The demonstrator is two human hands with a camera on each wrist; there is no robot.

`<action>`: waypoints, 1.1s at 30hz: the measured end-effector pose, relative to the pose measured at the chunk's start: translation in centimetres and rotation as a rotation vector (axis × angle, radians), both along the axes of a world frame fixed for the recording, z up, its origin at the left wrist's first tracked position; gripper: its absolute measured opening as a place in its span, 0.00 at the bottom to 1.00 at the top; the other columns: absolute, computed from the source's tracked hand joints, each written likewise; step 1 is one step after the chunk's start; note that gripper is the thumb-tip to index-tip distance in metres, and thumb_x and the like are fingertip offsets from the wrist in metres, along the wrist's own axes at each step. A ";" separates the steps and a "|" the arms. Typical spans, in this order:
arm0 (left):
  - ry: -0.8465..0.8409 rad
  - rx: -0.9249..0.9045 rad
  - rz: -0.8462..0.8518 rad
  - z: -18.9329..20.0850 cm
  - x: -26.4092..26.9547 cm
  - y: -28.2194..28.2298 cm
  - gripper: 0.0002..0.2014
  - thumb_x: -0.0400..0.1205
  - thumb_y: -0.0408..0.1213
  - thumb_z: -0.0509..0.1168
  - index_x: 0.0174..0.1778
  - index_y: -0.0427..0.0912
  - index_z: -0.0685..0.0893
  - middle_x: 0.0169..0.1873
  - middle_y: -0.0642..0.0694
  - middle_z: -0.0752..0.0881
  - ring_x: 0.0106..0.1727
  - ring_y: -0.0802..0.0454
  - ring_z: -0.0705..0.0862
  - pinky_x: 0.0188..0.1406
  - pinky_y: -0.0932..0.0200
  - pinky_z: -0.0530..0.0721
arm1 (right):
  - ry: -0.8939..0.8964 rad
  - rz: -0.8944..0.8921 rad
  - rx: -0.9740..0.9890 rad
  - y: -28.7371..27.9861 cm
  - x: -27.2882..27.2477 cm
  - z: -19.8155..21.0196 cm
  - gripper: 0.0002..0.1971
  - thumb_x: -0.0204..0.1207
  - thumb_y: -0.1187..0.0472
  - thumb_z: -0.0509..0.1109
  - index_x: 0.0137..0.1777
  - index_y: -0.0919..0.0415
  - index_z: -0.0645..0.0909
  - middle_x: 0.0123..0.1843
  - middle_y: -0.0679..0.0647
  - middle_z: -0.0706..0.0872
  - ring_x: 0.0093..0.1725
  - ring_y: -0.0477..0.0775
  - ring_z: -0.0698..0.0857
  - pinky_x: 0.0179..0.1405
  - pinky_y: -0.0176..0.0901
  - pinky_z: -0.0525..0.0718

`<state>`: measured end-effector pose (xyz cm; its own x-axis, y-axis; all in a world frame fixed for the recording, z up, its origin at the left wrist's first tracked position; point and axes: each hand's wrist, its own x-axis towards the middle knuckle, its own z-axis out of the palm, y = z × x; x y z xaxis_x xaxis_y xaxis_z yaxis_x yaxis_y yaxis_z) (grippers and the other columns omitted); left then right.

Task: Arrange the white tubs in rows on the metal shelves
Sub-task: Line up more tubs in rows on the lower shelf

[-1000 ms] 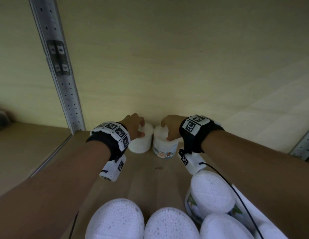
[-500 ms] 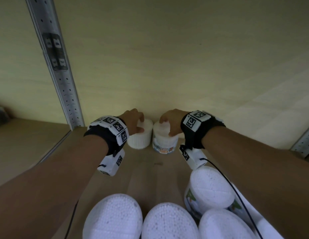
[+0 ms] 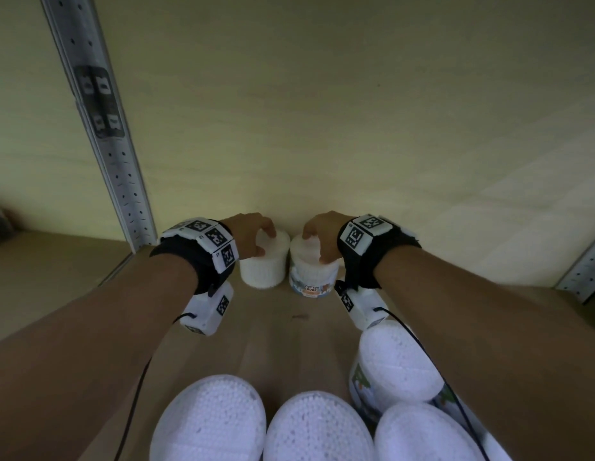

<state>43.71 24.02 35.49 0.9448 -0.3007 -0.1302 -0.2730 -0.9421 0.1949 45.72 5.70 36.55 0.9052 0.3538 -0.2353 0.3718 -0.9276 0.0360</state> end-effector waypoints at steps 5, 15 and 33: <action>0.032 0.063 -0.069 1.2 -0.3 -0.7 0.25 0.80 0.21 0.58 0.73 0.43 0.72 0.78 0.43 0.67 0.78 0.46 0.69 0.67 0.57 0.70 | -0.037 0.002 0.017 0.1 0.0 -0.3 0.28 0.76 0.66 0.68 0.77 0.60 0.69 0.78 0.59 0.72 0.74 0.61 0.75 0.68 0.45 0.75; -0.044 -0.173 -0.031 -0.2 -0.6 -1.5 0.21 0.80 0.21 0.56 0.69 0.37 0.71 0.69 0.37 0.68 0.70 0.38 0.71 0.63 0.47 0.73 | -0.034 -0.021 0.011 0.2 0.4 -0.8 0.26 0.76 0.64 0.68 0.75 0.60 0.73 0.75 0.59 0.76 0.70 0.62 0.79 0.65 0.48 0.78; -0.001 -0.037 0.042 -0.2 -0.1 -1.5 0.22 0.85 0.41 0.61 0.74 0.40 0.69 0.74 0.40 0.68 0.72 0.41 0.72 0.67 0.53 0.71 | -0.043 -0.053 -0.025 -0.2 1.2 -1.7 0.21 0.77 0.61 0.67 0.70 0.61 0.77 0.70 0.56 0.81 0.65 0.60 0.83 0.65 0.50 0.82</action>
<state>43.58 22.57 35.27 0.9569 -0.2649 -0.1192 -0.2330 -0.9450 0.2296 46.91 5.46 34.88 0.9319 0.2999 -0.2041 0.3201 -0.9445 0.0737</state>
